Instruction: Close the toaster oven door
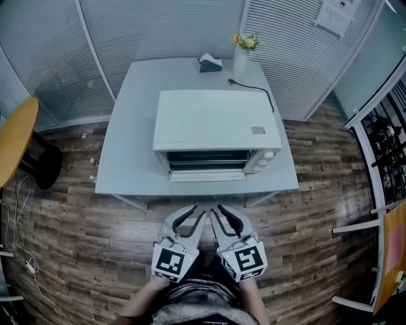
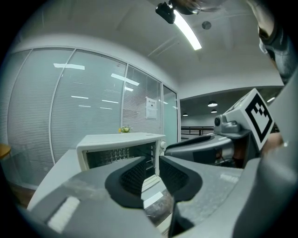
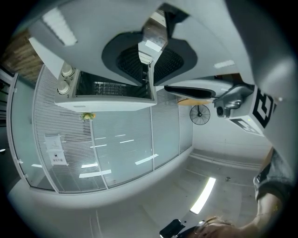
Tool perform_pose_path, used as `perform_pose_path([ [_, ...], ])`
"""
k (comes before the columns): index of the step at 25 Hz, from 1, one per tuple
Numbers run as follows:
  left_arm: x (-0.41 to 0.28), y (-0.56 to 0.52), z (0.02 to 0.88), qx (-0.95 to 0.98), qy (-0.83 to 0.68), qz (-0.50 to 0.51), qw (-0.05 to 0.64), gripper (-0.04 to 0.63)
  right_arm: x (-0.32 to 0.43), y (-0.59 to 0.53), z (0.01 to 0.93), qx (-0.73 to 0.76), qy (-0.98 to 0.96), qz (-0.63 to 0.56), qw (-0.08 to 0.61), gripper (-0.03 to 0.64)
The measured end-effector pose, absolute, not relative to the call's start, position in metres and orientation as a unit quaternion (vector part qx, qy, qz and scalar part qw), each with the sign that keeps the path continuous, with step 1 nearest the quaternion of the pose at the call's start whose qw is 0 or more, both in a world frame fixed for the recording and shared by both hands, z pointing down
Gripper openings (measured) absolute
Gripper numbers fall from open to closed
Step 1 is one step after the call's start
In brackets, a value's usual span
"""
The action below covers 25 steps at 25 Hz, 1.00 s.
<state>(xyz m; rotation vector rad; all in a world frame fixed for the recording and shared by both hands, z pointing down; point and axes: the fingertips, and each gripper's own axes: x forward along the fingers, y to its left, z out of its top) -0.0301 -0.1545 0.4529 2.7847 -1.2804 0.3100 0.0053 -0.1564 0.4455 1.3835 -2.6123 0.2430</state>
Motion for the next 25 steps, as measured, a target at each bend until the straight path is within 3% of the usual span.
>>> perform_pose_path([
  [11, -0.025, -0.161, 0.514, 0.896, -0.409, 0.165, 0.056, 0.089, 0.010, -0.165, 0.490, 0.452, -0.874, 0.109, 0.139, 0.074],
  [25, -0.040, -0.142, 0.666, 0.867, -0.368, 0.320, 0.100, 0.089, 0.018, -0.162, 0.523, 0.454, -0.863, 0.123, 0.182, 0.074],
])
